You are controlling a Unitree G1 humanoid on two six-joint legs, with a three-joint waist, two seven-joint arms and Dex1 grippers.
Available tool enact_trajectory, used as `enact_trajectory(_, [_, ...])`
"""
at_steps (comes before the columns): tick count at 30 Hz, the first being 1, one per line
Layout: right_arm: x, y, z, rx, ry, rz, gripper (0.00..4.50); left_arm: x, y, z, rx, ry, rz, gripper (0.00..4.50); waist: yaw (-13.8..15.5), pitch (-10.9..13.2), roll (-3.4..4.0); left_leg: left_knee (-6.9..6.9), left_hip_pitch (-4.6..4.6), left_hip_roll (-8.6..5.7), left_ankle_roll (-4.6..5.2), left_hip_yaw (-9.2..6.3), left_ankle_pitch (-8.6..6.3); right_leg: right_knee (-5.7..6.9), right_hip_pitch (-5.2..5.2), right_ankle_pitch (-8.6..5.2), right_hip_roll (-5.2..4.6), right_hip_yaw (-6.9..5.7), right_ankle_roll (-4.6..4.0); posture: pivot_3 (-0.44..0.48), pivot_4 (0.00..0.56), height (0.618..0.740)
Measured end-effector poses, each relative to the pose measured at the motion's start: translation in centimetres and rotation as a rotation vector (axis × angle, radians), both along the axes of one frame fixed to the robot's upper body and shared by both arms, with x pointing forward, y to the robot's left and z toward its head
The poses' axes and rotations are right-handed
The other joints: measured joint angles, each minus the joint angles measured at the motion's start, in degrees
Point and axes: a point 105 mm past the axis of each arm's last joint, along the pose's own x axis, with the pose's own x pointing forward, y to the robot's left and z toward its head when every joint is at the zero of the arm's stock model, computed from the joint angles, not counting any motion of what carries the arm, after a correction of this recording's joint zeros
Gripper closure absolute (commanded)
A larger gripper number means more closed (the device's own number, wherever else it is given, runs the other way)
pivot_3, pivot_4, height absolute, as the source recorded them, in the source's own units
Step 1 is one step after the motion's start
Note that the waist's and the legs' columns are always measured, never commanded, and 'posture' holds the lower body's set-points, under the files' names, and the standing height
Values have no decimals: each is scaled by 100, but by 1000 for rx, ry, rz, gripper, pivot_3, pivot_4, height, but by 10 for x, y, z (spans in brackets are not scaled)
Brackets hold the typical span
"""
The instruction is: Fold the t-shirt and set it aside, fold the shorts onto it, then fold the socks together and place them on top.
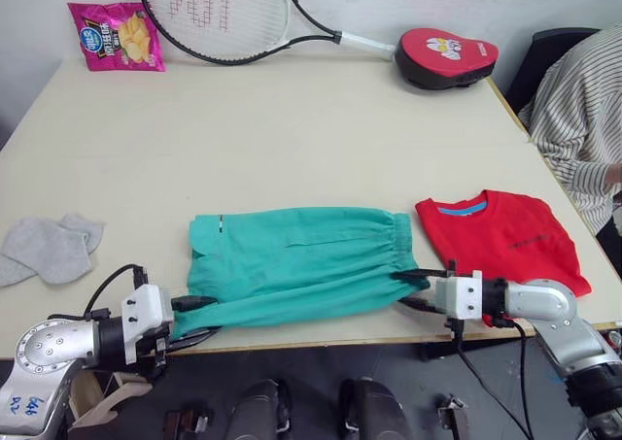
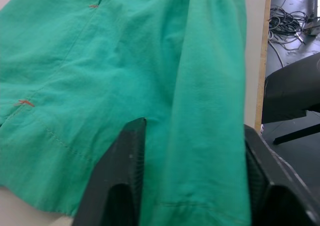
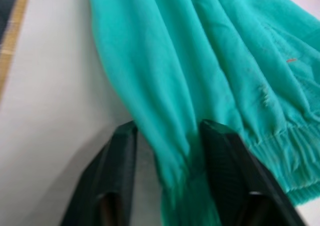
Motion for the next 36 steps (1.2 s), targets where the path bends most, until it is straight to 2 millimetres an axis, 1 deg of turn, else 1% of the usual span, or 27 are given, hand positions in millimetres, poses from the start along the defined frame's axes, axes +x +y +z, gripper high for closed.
enact_trajectory(1, [-9,-2,1,15,51,10,1129,-5,4,2,-14,48,-7,1581,0,0,0,-4,1,3,0,-2,0,-4,3,0,1,-2,0,0,150,740])
enact_trajectory(2, [-16,-5,5,42,102,7,1129,-10,8,5,-29,90,-13,1581,1,1,2,-7,0,3,0,-4,0,-4,2,-1,1,-2,-1,0,150,740])
enact_trajectory(4, [-24,-11,18,102,190,-19,1129,-17,16,16,-61,153,-17,1581,2,3,5,-6,2,4,2,-8,-1,-7,6,-2,1,-3,-3,0,150,740])
enact_trajectory(5, [-25,-11,29,149,230,-36,1129,-18,20,24,-91,180,-13,1581,0,4,7,-5,3,5,2,-10,-1,-5,7,-2,1,-3,-3,0,150,740])
enact_trajectory(6, [-25,-11,44,213,264,-55,1129,-19,24,36,-135,205,2,1581,-7,4,7,-5,3,6,8,-14,-4,-4,9,-3,1,-3,-5,0,150,740])
enact_trajectory(7, [-25,-9,56,261,284,-65,1129,-17,25,47,-181,202,14,1581,-9,4,8,-6,7,6,25,-17,-14,-5,12,-5,1,-3,-9,0,150,740])
enact_trajectory(9, [-23,-1,73,344,324,-64,1519,-12,19,69,-265,170,2,1581,-2,4,8,-8,8,6,27,-22,-16,-7,14,-10,1,-3,-19,0,150,740])
enact_trajectory(10, [-23,7,78,370,339,-52,1819,-9,13,76,-280,150,-14,1880,-2,3,10,-12,9,6,22,-22,-14,-10,13,-12,1,-3,-22,0,150,740])
enact_trajectory(11, [-23,16,80,399,349,-34,2056,-6,6,79,-288,131,-32,1978,1,3,9,-19,8,5,4,-22,-4,-13,11,-12,1,-5,-23,0,150,740])
enact_trajectory(12, [-21,28,79,429,356,-17,2515,1,-4,79,-301,107,-40,2231,7,-3,15,-35,13,3,-11,-22,4,-26,15,-12,1,-6,-22,0,150,740])
enact_trajectory(13, [-19,39,76,453,357,-3,2794,6,-11,76,-311,94,-48,2527,10,-5,16,-39,10,1,-14,-21,5,-28,11,-11,1,-8,-21,0,150,740])
enact_trajectory(15, [-13,66,64,475,359,16,3542,16,-29,59,-299,95,-62,3191,12,-5,16,-53,-2,-3,-22,-12,10,-27,-7,-11,3,-8,-20,0,150,740])
enact_trajectory(17, [-5,82,50,460,349,-6,4243,24,-43,42,-263,89,-72,3854,11,-6,14,-57,-16,-5,-23,8,14,-16,-31,-10,9,0,-19,0,150,740])
enact_trajectory(18, [-1,87,44,444,341,-19,4498,30,-48,37,-253,76,-68,4136,12,-6,14,-53,-21,-6,-16,13,18,-12,-36,-10,15,-1,-19,0,150,740])
enact_trajectory(19, [4,93,36,412,317,-34,4500,38,-53,33,-241,49,-58,4477,12,-7,12,-51,-20,-5,4,14,30,-11,-34,-10,19,-3,-18,0,150,740])
enact_trajectory(21, [9,107,26,380,293,-32,4500,52,-65,25,-221,-10,-41,4477,11,-7,10,-40,-21,-4,9,18,33,-2,-34,-9,21,-1,-17,0,150,740])
enact_trajectory(22, [9,115,21,370,280,-23,4500,56,-69,20,-205,-28,-35,4477,8,-9,8,-39,-19,-3,5,18,30,-1,-32,-8,20,1,-15,0,150,740])
enact_trajectory(23, [11,119,17,364,268,-30,4500,58,-73,17,-198,-35,-33,4477,5,-9,7,-37,-16,-3,2,19,28,2,-31,-7,19,4,-13,0,150,740])
enact_trajectory(24, [18,121,12,357,238,-71,4500,63,-79,13,-193,-49,-12,4477,-1,-10,7,-36,-15,-3,-4,20,26,2,-30,-2,19,8,-4,0,150,740])
enact_trajectory(26, [33,119,3,349,193,-170,4500,71,-92,7,-200,-69,43,4477,0,-11,4,-33,-14,-3,-2,20,27,5,-27,4,17,11,3,0,150,740])
enact_trajectory(27, [39,116,-1,354,179,-215,4500,72,-94,2,-191,-63,70,4477,0,-12,2,-32,-12,-3,-2,19,27,6,-27,4,17,12,3,0,150,740])
enact_trajectory(30, [57,96,-4,374,115,-351,4500,80,-86,-13,-154,-38,193,4477,0,-12,3,-33,-11,-3,-4,19,28,9,-29,4,17,13,3,0,150,740])
enact_trajectory(33, [73,72,2,444,49,-493,4500,85,-82,-14,-152,-69,272,4477,9,-19,-2,-33,-1,-3,-4,17,29,9,-17,4,14,13,3,0,150,740])
enact_trajectory(36, [84,43,9,491,-16,-611,4500,87,-76,-16,-167,-84,330,4477,8,-38,-7,-33,13,-3,-5,13,28,8,-3,5,13,11,3,0,150,740])
